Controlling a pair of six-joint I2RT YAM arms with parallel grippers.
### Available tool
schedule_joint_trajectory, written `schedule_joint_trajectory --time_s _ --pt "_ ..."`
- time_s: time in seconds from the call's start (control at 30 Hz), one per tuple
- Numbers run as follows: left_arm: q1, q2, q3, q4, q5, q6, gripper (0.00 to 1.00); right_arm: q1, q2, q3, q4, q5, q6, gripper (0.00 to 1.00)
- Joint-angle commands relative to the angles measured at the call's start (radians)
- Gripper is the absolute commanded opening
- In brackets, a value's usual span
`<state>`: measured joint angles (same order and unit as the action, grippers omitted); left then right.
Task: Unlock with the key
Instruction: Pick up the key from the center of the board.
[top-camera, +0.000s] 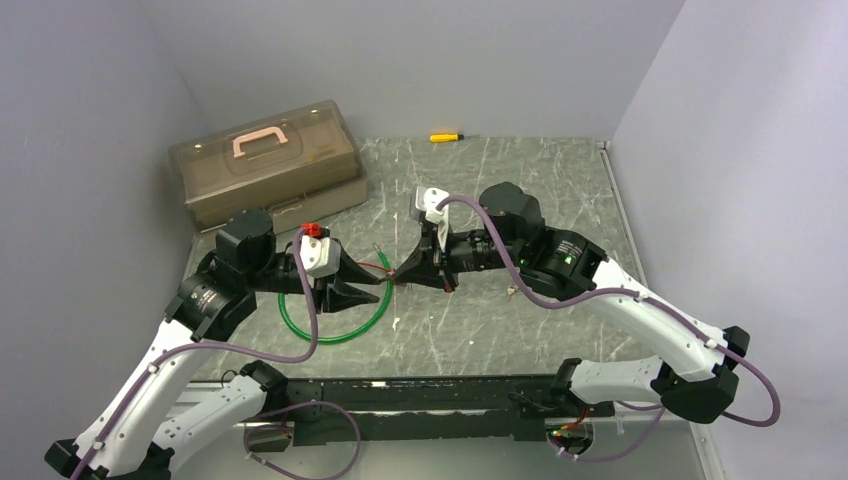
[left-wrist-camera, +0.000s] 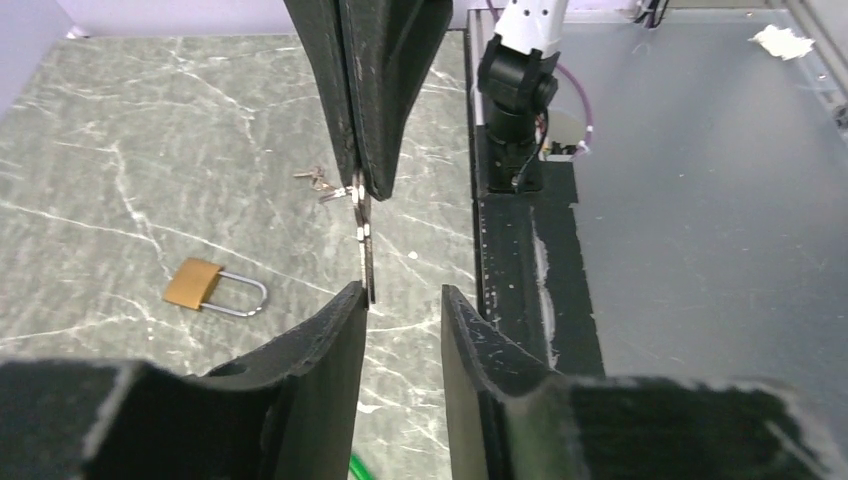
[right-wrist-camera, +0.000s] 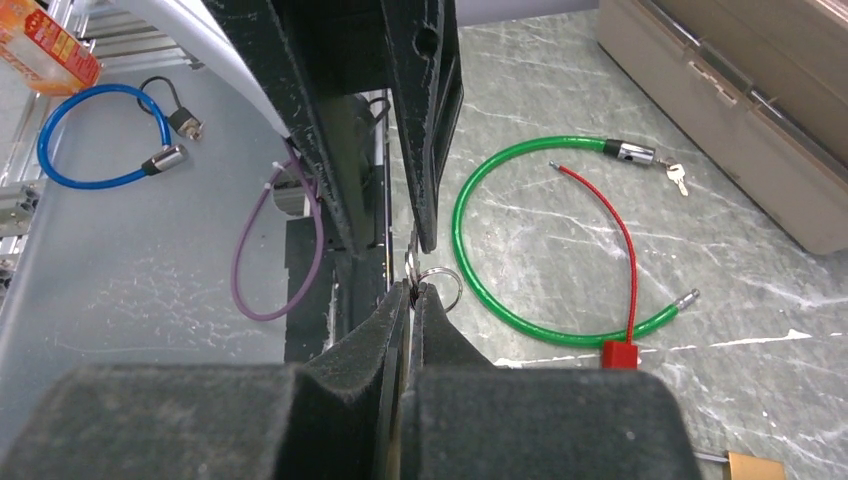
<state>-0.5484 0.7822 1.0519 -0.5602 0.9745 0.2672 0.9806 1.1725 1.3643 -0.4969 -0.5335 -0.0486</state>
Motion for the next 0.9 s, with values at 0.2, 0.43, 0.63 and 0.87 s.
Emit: schedule_joint_trajectory --time_s 0.2,0.43,0.63,0.87 --pt "-0.005 -0.015 -0.012 -0.018 0.046 0.014 0.4 -0.006 0.022 0.087 -0.012 -0.022 -0.033 0.0" --pt "-0.005 -0.008 0.032 -0.005 0.037 0.012 0.27 -0.005 0.038 0.096 -0.058 -0.003 -0.056 0.0" --pt "-0.005 -0.002 0.079 -0.02 0.068 0.005 0.2 -0.005 0.061 0.103 -0.122 0.049 -0.093 0.0" --pt "-0.004 -0.008 0.072 -0.01 0.086 -0.021 0.2 -0.005 0.067 0.105 -0.135 0.072 -0.105 0.0"
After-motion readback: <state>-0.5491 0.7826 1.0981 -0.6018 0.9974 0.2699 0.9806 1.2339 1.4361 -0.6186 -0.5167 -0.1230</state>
